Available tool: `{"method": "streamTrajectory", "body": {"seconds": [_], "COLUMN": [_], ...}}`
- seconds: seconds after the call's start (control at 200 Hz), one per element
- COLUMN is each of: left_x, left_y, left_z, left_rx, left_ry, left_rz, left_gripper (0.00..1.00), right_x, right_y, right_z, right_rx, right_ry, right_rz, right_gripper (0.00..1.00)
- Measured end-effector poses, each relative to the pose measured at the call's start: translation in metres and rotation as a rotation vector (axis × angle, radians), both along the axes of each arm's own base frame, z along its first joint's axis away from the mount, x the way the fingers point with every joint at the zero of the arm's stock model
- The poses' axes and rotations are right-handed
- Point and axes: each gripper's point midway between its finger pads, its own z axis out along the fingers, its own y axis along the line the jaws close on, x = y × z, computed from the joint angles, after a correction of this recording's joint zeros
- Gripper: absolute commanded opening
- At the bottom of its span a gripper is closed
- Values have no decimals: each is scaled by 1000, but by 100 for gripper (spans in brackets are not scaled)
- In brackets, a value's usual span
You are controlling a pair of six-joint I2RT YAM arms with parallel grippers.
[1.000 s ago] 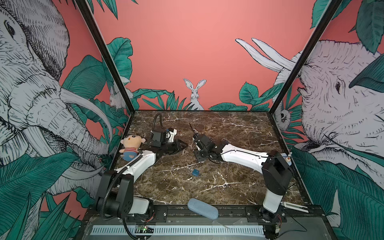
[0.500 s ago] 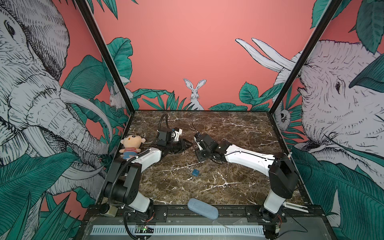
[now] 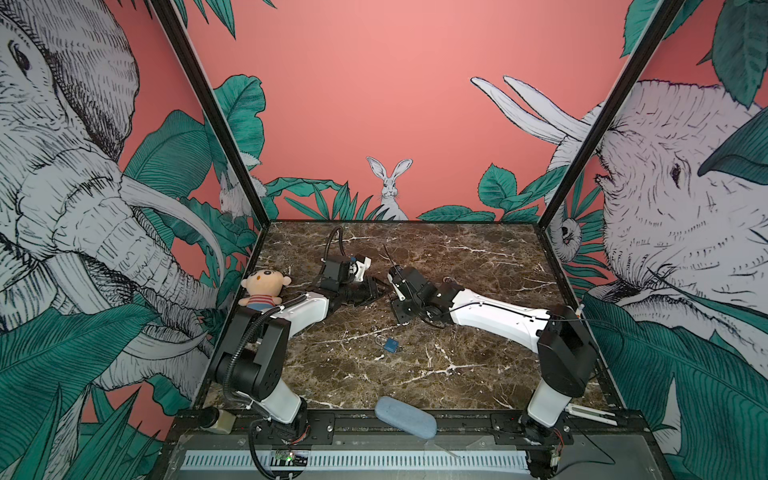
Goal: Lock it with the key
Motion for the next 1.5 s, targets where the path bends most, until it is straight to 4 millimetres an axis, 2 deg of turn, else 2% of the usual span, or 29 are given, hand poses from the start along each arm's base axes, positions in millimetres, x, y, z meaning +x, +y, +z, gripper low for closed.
{"method": "streamTrajectory", "body": {"seconds": [0.37, 0.705, 1.005, 1.391, 1.501], "left_x": [1, -1, 3, 2, 1], "left_y": [-5, -8, -12, -14, -15], "left_z": [3, -7, -1, -6, -7], "left_rx": [-6, 0, -10, -10, -10], "left_ry": [-5, 21, 4, 14, 18], "left_rz": [-10, -21, -28, -34, -36], "left_gripper": [32, 30, 25, 20, 15], "right_x": [0, -1, -2, -2, -2], "right_y": [0, 1, 2, 2, 2], "right_z": [0, 3, 3, 3, 3], "right_rx": [2, 9, 13, 15, 15], "right_ry": [1, -1, 6, 8, 7], "right_rz": [2, 3, 10, 12, 12], "right_gripper": [9, 8, 8, 8, 8]}}
